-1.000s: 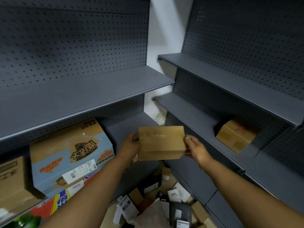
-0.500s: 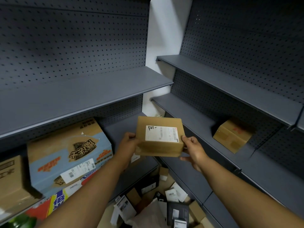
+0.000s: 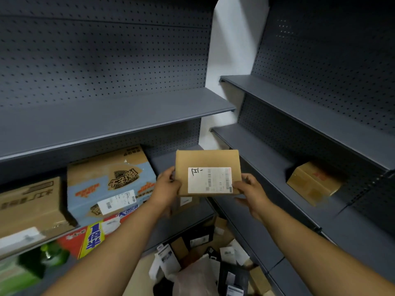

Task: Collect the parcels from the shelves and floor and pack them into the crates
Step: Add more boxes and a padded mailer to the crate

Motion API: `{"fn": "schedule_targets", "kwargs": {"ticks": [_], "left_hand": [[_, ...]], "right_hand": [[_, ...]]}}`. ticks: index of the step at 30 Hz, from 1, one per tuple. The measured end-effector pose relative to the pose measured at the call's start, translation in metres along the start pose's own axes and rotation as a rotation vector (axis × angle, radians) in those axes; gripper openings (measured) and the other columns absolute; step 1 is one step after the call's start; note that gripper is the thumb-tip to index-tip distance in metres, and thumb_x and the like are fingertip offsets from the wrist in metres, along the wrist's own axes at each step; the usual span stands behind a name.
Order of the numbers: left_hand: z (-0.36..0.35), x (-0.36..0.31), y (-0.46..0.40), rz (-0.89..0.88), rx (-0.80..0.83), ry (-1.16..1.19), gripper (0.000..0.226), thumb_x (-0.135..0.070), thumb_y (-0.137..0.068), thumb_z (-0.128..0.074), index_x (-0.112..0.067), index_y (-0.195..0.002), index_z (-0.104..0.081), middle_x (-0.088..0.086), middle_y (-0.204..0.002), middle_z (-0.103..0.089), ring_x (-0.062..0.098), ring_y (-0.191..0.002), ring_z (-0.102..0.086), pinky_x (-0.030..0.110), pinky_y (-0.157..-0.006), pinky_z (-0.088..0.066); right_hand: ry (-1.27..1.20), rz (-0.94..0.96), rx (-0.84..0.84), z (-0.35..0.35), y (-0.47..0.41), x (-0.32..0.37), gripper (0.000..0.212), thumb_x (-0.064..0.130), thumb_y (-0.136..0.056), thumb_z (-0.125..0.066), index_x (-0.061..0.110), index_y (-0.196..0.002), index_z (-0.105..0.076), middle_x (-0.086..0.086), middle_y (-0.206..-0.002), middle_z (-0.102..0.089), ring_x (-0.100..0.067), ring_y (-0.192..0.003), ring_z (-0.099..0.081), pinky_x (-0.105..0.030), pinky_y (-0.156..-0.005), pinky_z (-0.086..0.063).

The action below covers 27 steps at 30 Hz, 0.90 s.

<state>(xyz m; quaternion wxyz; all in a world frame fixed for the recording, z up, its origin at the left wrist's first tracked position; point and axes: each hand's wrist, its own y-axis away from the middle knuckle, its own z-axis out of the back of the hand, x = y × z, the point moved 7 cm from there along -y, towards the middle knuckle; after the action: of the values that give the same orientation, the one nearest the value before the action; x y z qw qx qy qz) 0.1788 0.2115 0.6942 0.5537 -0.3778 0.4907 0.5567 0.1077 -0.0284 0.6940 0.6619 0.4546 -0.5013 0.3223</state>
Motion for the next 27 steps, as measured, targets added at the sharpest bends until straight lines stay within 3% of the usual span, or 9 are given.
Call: {"fn": "schedule_targets", "kwargs": {"ticks": [2, 6, 12, 14, 19, 21, 22, 24, 27], "left_hand": [[0.005, 0.003, 0.021, 0.008, -0.028, -0.012, 0.05, 0.003, -0.09, -0.047, -0.014, -0.137, -0.045, 0.018, -0.124, -0.054, 0.027, -0.105, -0.057, 0.033, -0.087, -0.049], [0.013, 0.02, 0.077, 0.05, -0.108, 0.02, 0.053, 0.005, -0.089, -0.046, -0.018, -0.137, -0.045, 0.01, -0.119, -0.058, 0.023, -0.101, -0.057, 0.031, -0.083, -0.049], [0.037, 0.064, 0.16, 0.143, -0.269, 0.065, 0.051, 0.008, -0.085, -0.046, -0.016, -0.131, -0.049, 0.013, -0.117, -0.058, 0.024, -0.102, -0.057, 0.04, -0.091, -0.051], [0.051, 0.079, 0.186, 0.19, -0.321, 0.068, 0.054, 0.006, -0.086, -0.047, -0.015, -0.135, -0.047, 0.015, -0.12, -0.054, 0.027, -0.104, -0.056, 0.038, -0.085, -0.053], [0.095, 0.107, 0.249, 0.229, -0.429, 0.064, 0.052, 0.009, -0.085, -0.045, -0.013, -0.132, -0.049, 0.009, -0.103, -0.062, 0.018, -0.087, -0.059, 0.014, -0.058, -0.047], [0.115, 0.116, 0.272, 0.233, -0.474, 0.038, 0.052, 0.012, -0.083, -0.046, -0.009, -0.13, -0.051, 0.014, -0.108, -0.061, 0.016, -0.084, -0.058, 0.008, -0.053, -0.045], [0.128, 0.121, 0.288, 0.239, -0.499, 0.033, 0.053, 0.012, -0.082, -0.046, -0.008, -0.13, -0.05, 0.017, -0.112, -0.059, 0.019, -0.086, -0.058, 0.009, -0.056, -0.047], [0.154, 0.134, 0.319, 0.261, -0.539, 0.038, 0.056, 0.011, -0.08, -0.047, -0.008, -0.132, -0.05, 0.021, -0.117, -0.057, 0.027, -0.098, -0.059, 0.026, -0.079, -0.053], [0.196, 0.157, 0.371, 0.305, -0.594, 0.032, 0.056, 0.011, -0.078, -0.049, -0.006, -0.131, -0.05, 0.022, -0.12, -0.055, 0.031, -0.109, -0.056, 0.042, -0.097, -0.045]], "right_hand": [[0.008, 0.018, 0.037, -0.003, 0.008, -0.003, 0.023, 0.005, -0.087, -0.058, 0.015, -0.106, -0.052, -0.006, -0.102, -0.062, -0.015, -0.082, -0.062, -0.026, -0.064, -0.048], [0.069, 0.028, 0.146, -0.013, 0.029, -0.019, 0.026, 0.003, -0.088, -0.056, 0.018, -0.107, -0.047, -0.001, -0.1, -0.058, -0.011, -0.084, -0.061, -0.018, -0.061, -0.047], [0.245, 0.009, 0.291, -0.038, 0.071, -0.056, 0.025, 0.006, -0.088, -0.057, 0.017, -0.109, -0.048, 0.004, -0.094, -0.057, -0.01, -0.082, -0.059, -0.023, -0.066, -0.049], [0.269, 0.012, 0.355, -0.053, 0.09, -0.065, 0.026, 0.005, -0.088, -0.055, 0.017, -0.109, -0.048, 0.002, -0.099, -0.058, -0.013, -0.087, -0.059, -0.024, -0.069, -0.05], [0.254, 0.009, 0.48, -0.102, 0.14, -0.085, 0.023, -0.001, -0.089, -0.053, 0.015, -0.105, -0.047, 0.001, -0.097, -0.06, -0.011, -0.084, -0.06, -0.019, -0.062, -0.048], [0.263, 0.005, 0.519, -0.121, 0.158, -0.092, 0.023, -0.002, -0.089, -0.053, 0.015, -0.104, -0.047, 0.004, -0.093, -0.06, -0.007, -0.079, -0.06, -0.015, -0.057, -0.048], [0.28, 0.007, 0.546, -0.134, 0.171, -0.097, 0.023, -0.003, -0.089, -0.053, 0.014, -0.104, -0.047, 0.004, -0.091, -0.06, -0.006, -0.078, -0.059, -0.014, -0.055, -0.048], [0.315, 0.022, 0.597, -0.161, 0.197, -0.106, 0.022, -0.003, -0.088, -0.054, 0.013, -0.103, -0.048, 0.003, -0.091, -0.06, -0.006, -0.077, -0.059, -0.013, -0.052, -0.048], [0.344, 0.037, 0.68, -0.204, 0.244, -0.121, 0.023, -0.002, -0.087, -0.054, 0.013, -0.104, -0.049, 0.0, -0.095, -0.062, -0.008, -0.08, -0.061, -0.02, -0.062, -0.049]]}}
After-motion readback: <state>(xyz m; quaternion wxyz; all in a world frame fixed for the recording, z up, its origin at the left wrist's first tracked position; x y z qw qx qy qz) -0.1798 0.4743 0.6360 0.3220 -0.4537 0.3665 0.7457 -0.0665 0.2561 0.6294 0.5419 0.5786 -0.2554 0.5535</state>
